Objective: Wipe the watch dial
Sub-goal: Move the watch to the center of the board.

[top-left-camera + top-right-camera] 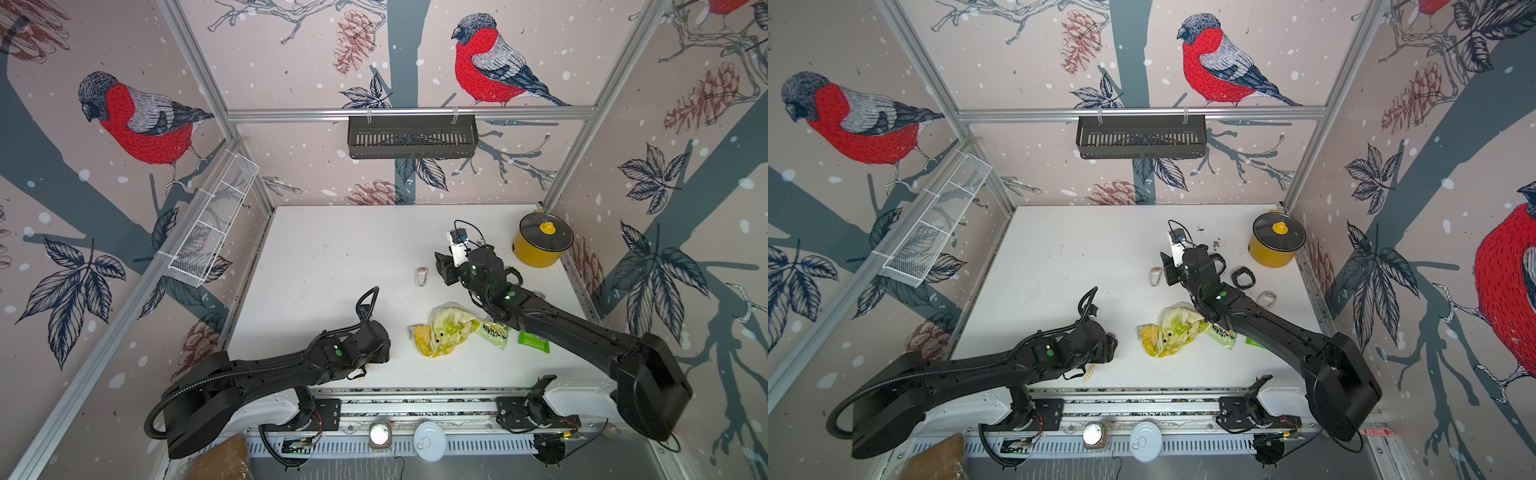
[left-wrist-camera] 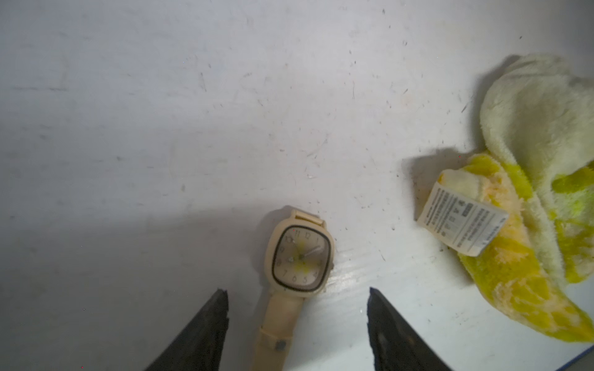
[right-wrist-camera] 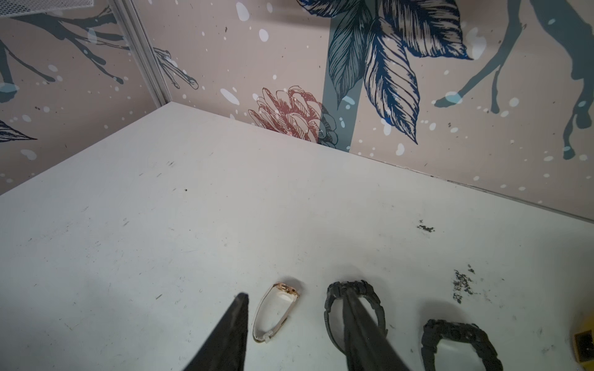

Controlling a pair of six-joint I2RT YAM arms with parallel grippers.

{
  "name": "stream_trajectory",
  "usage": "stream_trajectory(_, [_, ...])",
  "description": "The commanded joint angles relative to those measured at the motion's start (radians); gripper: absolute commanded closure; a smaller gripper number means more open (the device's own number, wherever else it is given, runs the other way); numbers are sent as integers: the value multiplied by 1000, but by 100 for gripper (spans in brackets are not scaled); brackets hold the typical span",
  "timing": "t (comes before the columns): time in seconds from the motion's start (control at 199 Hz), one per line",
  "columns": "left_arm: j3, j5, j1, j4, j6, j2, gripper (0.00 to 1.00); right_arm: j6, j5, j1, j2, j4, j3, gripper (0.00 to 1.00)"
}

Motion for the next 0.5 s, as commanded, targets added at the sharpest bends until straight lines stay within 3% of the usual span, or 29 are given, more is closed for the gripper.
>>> stream_trajectory(0.0, [7,63,1,-17,-1,43,32,-8,22,3,-55,9,-25,52])
stream_trajectory(0.15, [-1,21,1,-47,-28,72,31,0,8,3,-83,15,-46,52])
stream_trajectory(0.361, [16,22,0,-66,-28,92,45,14,1,4,-89,10,-38,52])
stream_trajectory(0.496, [20,-6,0,-68,-19,97,45,35,-10,4,-102,23,-53,52])
